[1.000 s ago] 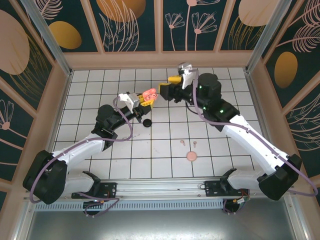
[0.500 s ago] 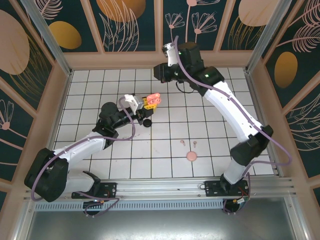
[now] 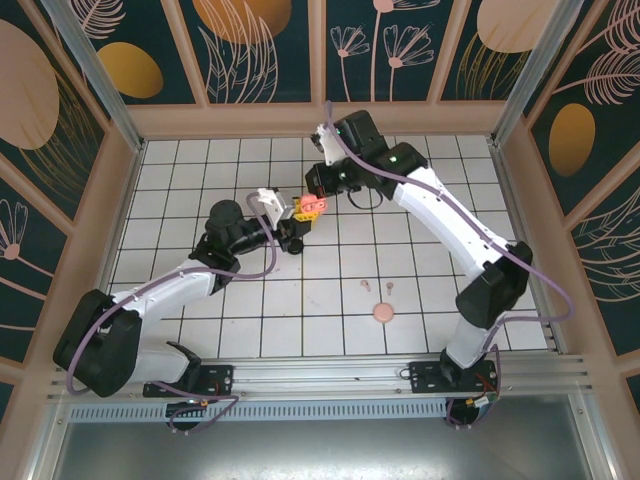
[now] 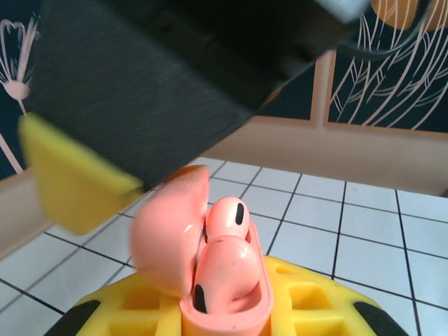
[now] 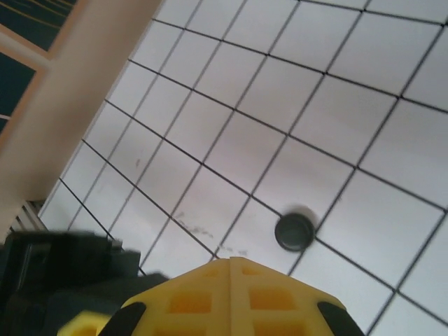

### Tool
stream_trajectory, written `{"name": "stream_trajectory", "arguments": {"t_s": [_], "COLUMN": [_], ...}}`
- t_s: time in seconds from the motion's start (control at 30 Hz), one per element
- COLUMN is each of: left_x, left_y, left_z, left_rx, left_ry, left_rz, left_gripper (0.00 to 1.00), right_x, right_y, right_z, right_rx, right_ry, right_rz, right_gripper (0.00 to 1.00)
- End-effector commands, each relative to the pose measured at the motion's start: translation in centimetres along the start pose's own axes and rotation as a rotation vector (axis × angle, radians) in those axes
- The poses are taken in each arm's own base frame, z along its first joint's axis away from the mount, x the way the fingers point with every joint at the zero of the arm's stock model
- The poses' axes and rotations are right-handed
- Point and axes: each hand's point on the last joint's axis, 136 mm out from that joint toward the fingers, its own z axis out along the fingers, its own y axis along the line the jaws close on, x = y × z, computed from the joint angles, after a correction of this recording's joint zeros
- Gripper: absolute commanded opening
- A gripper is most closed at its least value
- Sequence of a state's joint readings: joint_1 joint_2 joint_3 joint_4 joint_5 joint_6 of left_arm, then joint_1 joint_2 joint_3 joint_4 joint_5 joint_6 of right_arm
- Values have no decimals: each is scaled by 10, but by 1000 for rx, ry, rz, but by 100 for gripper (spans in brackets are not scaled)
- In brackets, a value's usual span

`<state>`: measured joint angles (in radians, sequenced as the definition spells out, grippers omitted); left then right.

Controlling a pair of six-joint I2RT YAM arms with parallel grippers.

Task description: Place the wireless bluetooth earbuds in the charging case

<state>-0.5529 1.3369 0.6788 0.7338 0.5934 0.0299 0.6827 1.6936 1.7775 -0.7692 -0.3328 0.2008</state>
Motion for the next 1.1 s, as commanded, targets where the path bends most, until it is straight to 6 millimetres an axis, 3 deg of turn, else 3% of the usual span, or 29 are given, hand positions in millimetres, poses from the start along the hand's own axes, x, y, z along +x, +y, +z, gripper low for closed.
{"name": "stream_trajectory", "arguments": {"t_s": [0.0,0.07,0.2,0.3,0.4,0.53,0.63,0.8,1.07], "left_x": [-30,-29,-24,-5,27,73,104,161,215], "left_y": [12,12,13,17,28,43,50,58,84], "left_z": [1,2,4,8,17,29,41,64,91], "left_rx": [-55,-53,-48,-63,-98,-161,-188,-212,-332], "left_ry": [-89,-91,-90,-46,60,185,259,417,588], "left_rz": [65,56,1,-76,-204,-422,-582,-795,-967], "left_gripper": [0,0,0,0,0,0,0,0,0], "right_x": [46,45,16,24,52,104,127,140,140], "right_y": [21,10,-43,-75,-97,-133,-146,-154,-154], "right_z": [-24,-39,-94,-118,-107,-80,-71,-66,-64], "right_rx": [-43,5,172,227,266,373,414,435,444], "right_ry": [63,-9,-310,-482,-506,-438,-418,-405,-380], "right_rz": [5,44,229,357,436,510,534,545,520], "right_gripper": [3,3,7,15,20,26,31,42,50]}}
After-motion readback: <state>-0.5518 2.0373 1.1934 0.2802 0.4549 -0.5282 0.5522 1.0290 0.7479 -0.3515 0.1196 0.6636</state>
